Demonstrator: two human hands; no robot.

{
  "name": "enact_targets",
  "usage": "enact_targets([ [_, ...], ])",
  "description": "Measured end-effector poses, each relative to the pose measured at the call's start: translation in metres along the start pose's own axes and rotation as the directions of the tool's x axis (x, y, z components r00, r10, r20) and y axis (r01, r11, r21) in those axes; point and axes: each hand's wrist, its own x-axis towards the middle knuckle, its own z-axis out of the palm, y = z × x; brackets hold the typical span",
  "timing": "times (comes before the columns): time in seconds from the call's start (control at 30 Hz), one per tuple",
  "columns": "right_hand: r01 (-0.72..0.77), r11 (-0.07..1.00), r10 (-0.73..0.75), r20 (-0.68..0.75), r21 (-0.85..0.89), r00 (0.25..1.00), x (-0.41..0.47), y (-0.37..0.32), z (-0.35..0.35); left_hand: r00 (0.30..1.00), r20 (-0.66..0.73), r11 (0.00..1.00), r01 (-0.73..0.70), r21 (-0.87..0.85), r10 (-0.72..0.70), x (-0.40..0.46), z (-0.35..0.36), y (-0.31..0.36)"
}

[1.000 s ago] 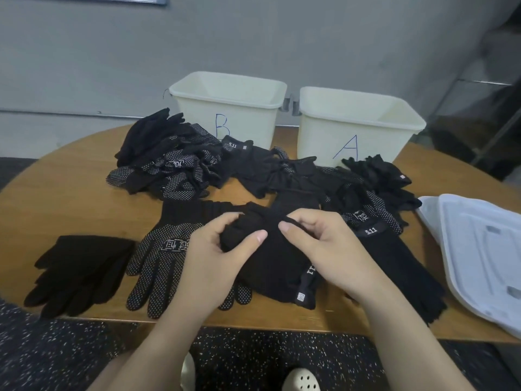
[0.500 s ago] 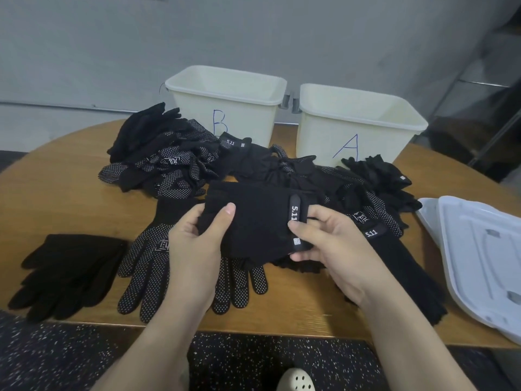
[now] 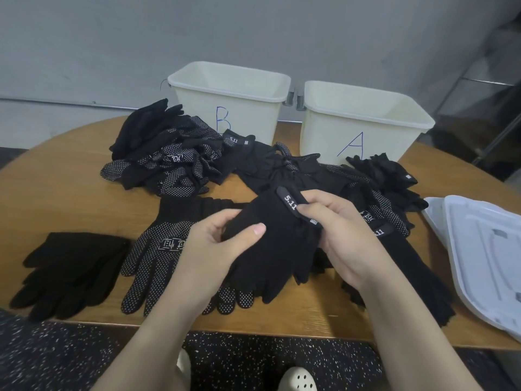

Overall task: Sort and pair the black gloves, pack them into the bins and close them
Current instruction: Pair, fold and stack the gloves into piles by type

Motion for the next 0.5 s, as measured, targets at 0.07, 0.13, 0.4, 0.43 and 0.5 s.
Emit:
enact_targets([
  [0.07,-0.016,1.0,0.016,-0.025,-0.024,1.0,0.002,0.002,0.0,1.0,-0.003,0.997,-0.022,0.075,0.022,-0.002,0.002,-0.002],
  [0.13,-0.041,0.999,0.04,-0.04,-0.019,0.998,0.005,0.003,-0.001,0.997,-0.052,0.992,-0.052,0.115,0.058,-0.001,0.004,-0.003],
  [0.4,-0.09,0.981,0.088,-0.016,-0.17,0.996,0.007,0.0,-0.012,0.959,-0.263,0.994,-0.086,0.07,0.102,0.024,0.028,-0.001],
  [0.43,-0.061,0.977,0.043,-0.09,-0.204,0.995,0.007,0.0,-0.011,0.96,-0.262,0.994,-0.08,0.072,0.096,0.026,0.031,-0.003],
  [0.5,-0.004,0.972,-0.039,-0.181,-0.235,0.983,0.006,-0.001,-0.01,0.968,-0.229,0.992,-0.083,0.097,0.103,0.03,0.034,-0.006],
])
